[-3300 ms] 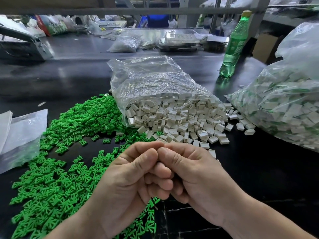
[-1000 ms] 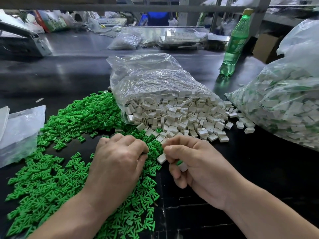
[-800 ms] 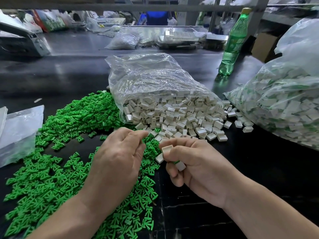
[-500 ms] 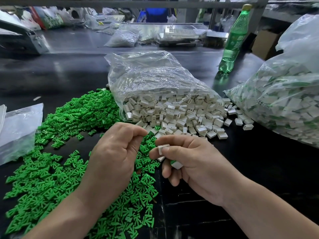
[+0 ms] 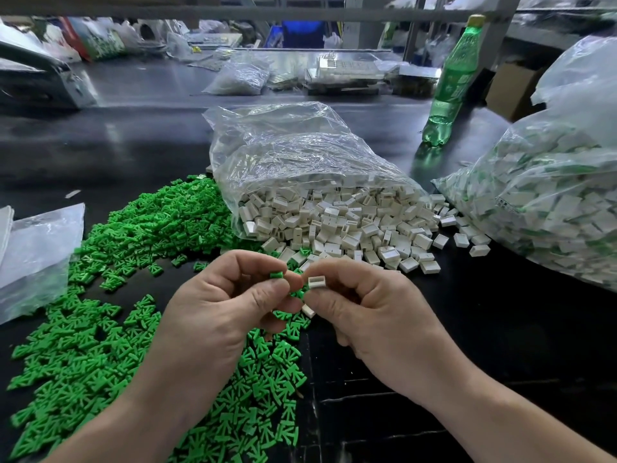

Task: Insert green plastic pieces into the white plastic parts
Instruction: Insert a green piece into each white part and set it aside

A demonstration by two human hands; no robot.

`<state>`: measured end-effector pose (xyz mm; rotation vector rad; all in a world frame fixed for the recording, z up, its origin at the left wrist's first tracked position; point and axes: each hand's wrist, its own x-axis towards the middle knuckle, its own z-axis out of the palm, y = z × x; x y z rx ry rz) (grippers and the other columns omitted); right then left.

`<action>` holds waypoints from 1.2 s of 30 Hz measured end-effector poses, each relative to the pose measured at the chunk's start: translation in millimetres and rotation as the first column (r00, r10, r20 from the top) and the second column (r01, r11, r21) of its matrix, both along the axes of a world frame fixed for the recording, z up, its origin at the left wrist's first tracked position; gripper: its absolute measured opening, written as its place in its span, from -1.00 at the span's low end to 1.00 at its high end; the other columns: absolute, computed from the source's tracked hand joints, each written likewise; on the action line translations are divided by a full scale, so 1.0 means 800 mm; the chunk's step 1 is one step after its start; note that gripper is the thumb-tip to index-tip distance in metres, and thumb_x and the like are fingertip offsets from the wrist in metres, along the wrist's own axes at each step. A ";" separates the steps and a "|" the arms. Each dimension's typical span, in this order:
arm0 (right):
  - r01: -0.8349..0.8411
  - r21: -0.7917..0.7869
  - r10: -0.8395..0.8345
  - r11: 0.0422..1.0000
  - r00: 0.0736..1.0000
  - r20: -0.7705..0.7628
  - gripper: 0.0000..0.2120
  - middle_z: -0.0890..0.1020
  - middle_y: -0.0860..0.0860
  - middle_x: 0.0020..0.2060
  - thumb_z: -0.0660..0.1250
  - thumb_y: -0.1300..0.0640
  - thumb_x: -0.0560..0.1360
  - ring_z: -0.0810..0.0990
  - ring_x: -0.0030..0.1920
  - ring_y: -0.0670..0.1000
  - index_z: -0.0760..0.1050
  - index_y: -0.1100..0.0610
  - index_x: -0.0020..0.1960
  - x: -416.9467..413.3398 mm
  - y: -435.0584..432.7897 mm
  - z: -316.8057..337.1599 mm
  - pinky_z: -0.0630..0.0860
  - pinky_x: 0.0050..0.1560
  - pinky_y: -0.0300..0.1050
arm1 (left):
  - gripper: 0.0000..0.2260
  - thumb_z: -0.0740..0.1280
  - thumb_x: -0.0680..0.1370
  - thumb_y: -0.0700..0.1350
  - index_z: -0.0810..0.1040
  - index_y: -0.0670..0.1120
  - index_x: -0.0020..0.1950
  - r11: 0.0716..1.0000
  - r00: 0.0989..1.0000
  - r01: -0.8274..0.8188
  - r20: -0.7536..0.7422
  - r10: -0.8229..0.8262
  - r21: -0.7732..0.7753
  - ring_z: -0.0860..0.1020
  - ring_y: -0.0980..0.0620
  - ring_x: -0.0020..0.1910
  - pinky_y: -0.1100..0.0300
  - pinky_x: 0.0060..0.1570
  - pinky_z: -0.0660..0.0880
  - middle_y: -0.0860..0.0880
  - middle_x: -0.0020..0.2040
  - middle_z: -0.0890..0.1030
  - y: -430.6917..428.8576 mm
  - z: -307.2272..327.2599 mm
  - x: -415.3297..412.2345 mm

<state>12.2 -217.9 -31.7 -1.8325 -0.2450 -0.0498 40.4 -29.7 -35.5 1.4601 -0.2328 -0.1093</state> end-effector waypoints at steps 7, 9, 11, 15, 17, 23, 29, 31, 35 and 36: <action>-0.059 0.034 0.061 0.998 0.997 -0.050 -0.85 0.51 -0.08 -0.43 0.35 0.06 0.62 0.47 -0.44 -0.20 0.60 -0.18 0.11 -0.002 0.001 -0.001 0.42 -0.41 -0.37 | -0.70 0.54 0.32 0.10 0.68 -0.02 -0.04 1.000 0.999 -0.029 -0.022 0.029 0.007 0.56 0.03 -0.31 0.25 -0.33 0.53 -0.05 -0.28 0.60 0.005 -0.003 0.000; -0.061 0.062 0.065 0.996 0.995 -0.070 -0.86 0.52 -0.15 -0.44 0.36 0.02 0.61 0.48 -0.43 -0.21 0.61 -0.20 0.10 -0.001 -0.001 0.000 0.44 -0.39 -0.35 | -0.73 0.51 0.35 0.08 0.67 -0.04 -0.05 0.997 0.998 0.002 -0.058 -0.007 -0.077 0.61 -0.02 -0.24 0.22 -0.33 0.54 -0.11 -0.20 0.65 0.004 -0.001 0.000; -0.067 0.074 0.074 0.995 0.993 -0.091 -0.87 0.53 -0.12 -0.43 0.35 -0.02 0.61 0.50 -0.42 -0.18 0.63 -0.19 0.10 -0.002 -0.002 0.000 0.46 -0.39 -0.26 | -0.77 0.47 0.40 0.06 0.65 -0.04 -0.05 0.993 0.997 0.046 -0.061 -0.054 -0.111 0.66 -0.10 -0.16 0.17 -0.32 0.55 -0.18 -0.11 0.67 0.003 0.001 -0.001; -0.078 0.101 0.092 0.992 0.987 -0.134 -0.85 0.54 0.04 -0.39 0.33 -0.02 0.62 0.49 -0.41 -0.06 0.63 -0.20 0.13 -0.001 -0.001 0.000 0.46 -0.42 -0.13 | -0.82 0.47 0.45 0.02 0.67 0.00 0.01 0.997 0.997 0.079 0.009 -0.079 -0.013 0.63 -0.06 -0.24 0.16 -0.32 0.55 -0.16 -0.17 0.65 0.000 0.002 -0.006; -0.103 0.155 0.129 0.983 0.977 -0.168 -0.85 0.54 0.04 -0.39 0.34 -0.02 0.61 0.47 -0.43 -0.03 0.65 -0.14 0.13 -0.001 -0.001 0.002 0.44 -0.44 -0.18 | -0.81 0.43 0.47 -0.01 0.69 0.01 0.06 0.996 0.996 0.079 0.038 -0.081 0.039 0.61 -0.01 -0.25 0.20 -0.30 0.55 -0.13 -0.20 0.63 -0.001 0.001 -0.009; -0.100 0.391 0.224 0.915 0.932 -0.284 -0.84 0.56 0.06 -0.32 0.49 -0.04 0.47 0.44 -0.50 -0.05 0.67 0.06 -0.12 0.001 -0.003 0.011 0.35 -0.57 -0.25 | -0.71 0.53 0.30 0.07 0.68 -0.03 -0.06 0.999 0.999 0.035 0.007 -0.035 0.002 0.61 -0.06 -0.33 0.17 -0.33 0.54 -0.16 -0.26 0.64 0.001 0.003 -0.006; -0.070 0.395 0.206 0.916 0.928 -0.312 -0.86 0.57 0.02 -0.31 0.40 0.02 0.55 0.43 -0.50 -0.08 0.63 0.07 -0.13 -0.001 -0.002 0.014 0.32 -0.57 -0.25 | -0.74 0.47 0.38 0.08 0.69 -0.05 -0.03 0.997 0.996 0.071 0.043 -0.072 0.015 0.61 -0.05 -0.32 0.18 -0.33 0.54 -0.15 -0.25 0.64 0.002 0.005 -0.008; -0.084 0.395 0.220 0.915 0.923 -0.314 -0.83 0.56 0.01 -0.31 0.40 0.03 0.58 0.42 -0.51 -0.08 0.62 0.08 -0.14 -0.001 -0.003 0.013 0.31 -0.57 -0.25 | -0.69 0.49 0.39 0.11 0.68 -0.06 0.01 0.994 0.994 0.109 -0.001 -0.110 -0.029 0.60 -0.06 -0.32 0.16 -0.35 0.53 -0.16 -0.25 0.64 0.003 0.008 -0.008; -0.133 0.432 0.295 0.892 0.895 -0.334 -0.78 0.53 0.02 -0.33 0.37 0.01 0.53 0.40 -0.53 -0.08 0.58 0.15 -0.16 -0.001 -0.004 0.013 0.28 -0.58 -0.28 | -0.57 0.53 0.41 0.09 0.63 -0.12 0.17 0.930 0.934 0.293 -0.142 -0.328 -0.224 0.60 -0.03 -0.38 0.17 -0.44 0.53 -0.14 -0.29 0.62 0.001 0.014 -0.010; -0.133 0.458 0.314 0.879 0.884 -0.346 -0.78 0.53 0.03 -0.33 0.37 0.01 0.52 0.39 -0.54 -0.08 0.57 0.17 -0.15 -0.002 -0.003 0.013 0.27 -0.58 -0.28 | -0.58 0.52 0.43 0.08 0.62 -0.13 0.18 0.902 0.908 0.331 -0.166 -0.384 -0.277 0.61 -0.03 -0.38 0.19 -0.46 0.53 -0.14 -0.28 0.63 -0.001 0.014 -0.011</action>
